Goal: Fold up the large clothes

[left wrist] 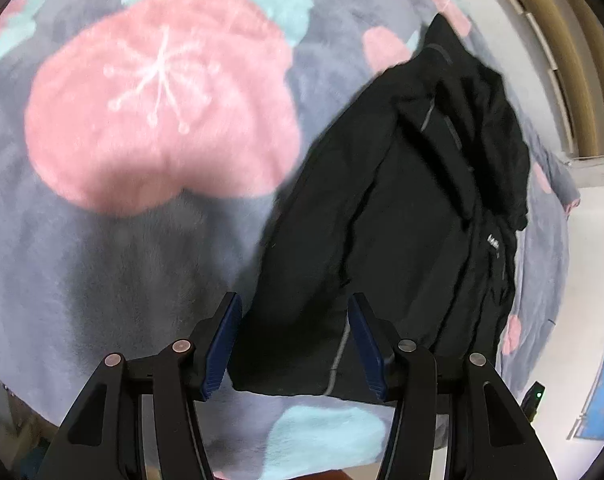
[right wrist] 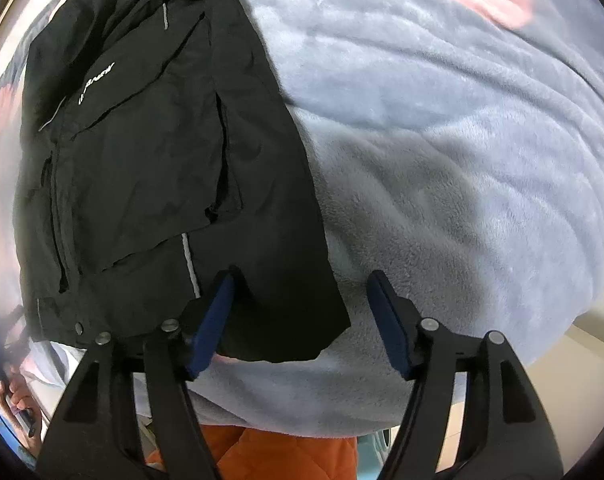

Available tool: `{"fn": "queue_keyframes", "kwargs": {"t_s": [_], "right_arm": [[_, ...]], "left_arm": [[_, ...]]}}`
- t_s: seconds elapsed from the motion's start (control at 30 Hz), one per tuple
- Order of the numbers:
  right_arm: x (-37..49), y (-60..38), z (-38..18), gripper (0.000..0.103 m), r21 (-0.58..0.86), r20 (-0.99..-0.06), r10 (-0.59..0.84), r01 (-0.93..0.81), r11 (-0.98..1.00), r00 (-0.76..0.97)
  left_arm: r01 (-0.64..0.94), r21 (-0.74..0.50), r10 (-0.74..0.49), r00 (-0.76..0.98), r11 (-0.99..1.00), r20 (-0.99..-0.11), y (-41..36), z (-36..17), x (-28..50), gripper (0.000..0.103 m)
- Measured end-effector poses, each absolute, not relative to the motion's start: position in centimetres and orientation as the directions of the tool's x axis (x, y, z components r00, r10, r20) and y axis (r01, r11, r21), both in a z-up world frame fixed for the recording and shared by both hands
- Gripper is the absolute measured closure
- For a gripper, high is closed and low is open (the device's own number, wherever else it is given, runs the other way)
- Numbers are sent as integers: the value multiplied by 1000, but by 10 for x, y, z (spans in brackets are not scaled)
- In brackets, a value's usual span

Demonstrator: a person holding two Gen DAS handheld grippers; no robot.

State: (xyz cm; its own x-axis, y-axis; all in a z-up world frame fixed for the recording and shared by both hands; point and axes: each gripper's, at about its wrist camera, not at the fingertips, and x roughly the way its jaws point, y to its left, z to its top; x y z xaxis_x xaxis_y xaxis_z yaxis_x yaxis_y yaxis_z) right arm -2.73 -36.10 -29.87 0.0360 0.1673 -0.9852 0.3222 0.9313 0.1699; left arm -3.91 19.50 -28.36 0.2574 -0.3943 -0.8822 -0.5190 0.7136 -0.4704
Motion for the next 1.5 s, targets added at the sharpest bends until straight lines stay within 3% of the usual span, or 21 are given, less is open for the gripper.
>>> {"fn": "queue_keyframes", "kwargs": {"t_s": [0.33,0.37,0.43,0.5,0.67,0.73,0.8,0.87,0.9,0.93,0.97,1.0,1.3,1.5], "right_arm": [[-29,-371,-314,37,240,-969,245,364,900,31],[-29,-372,-314,41,254,-965,261,366,895,31],[-30,-372,-312,62,276,-958,283,353,894,33],[-30,-367,-306,75,308,-950,308,305,901,50],[-29,-366,-311,70,322,-945,325,291,901,41],[-26,-364,-314,58,347,-935,351,313,884,45],[-22,-368,-318,54,378,-921,386,335,863,46],[-18,-370,-323,54,373,-921,388,354,858,30],[-16,-369,-322,60,364,-925,380,354,861,27],[-14,-368,-319,77,363,-926,375,346,865,33],[-13,-365,-314,88,371,-925,377,329,868,46],[-12,-363,-305,90,380,-923,380,310,871,65],[18,-351,-209,94,391,-905,334,211,896,263],[38,-360,-204,94,374,-908,310,213,903,283]], "left_arm": [[-530,-501,-440,248,684,-863,189,-309,-51,47],[-525,-506,-443,252,684,-860,189,-308,-51,47],[-509,-518,-442,274,687,-854,190,-301,-51,47],[-483,-538,-448,297,691,-843,192,-294,-51,48],[-473,-554,-484,272,685,-832,192,-302,-46,48],[-486,-562,-502,262,670,-824,189,-310,-44,47],[-499,-568,-514,257,655,-818,188,-318,-41,44],[-510,-565,-513,255,648,-819,187,-321,-39,44],[-507,-560,-504,259,655,-824,186,-320,-38,44],[-497,-555,-491,266,667,-829,186,-316,-38,50],[-476,-549,-473,281,687,-835,185,-310,-37,71],[-456,-558,-475,292,693,-830,183,-304,-36,91],[-274,-676,-492,510,684,-705,183,-195,-5,94],[-278,-685,-490,525,673,-695,193,-187,18,94]]}}
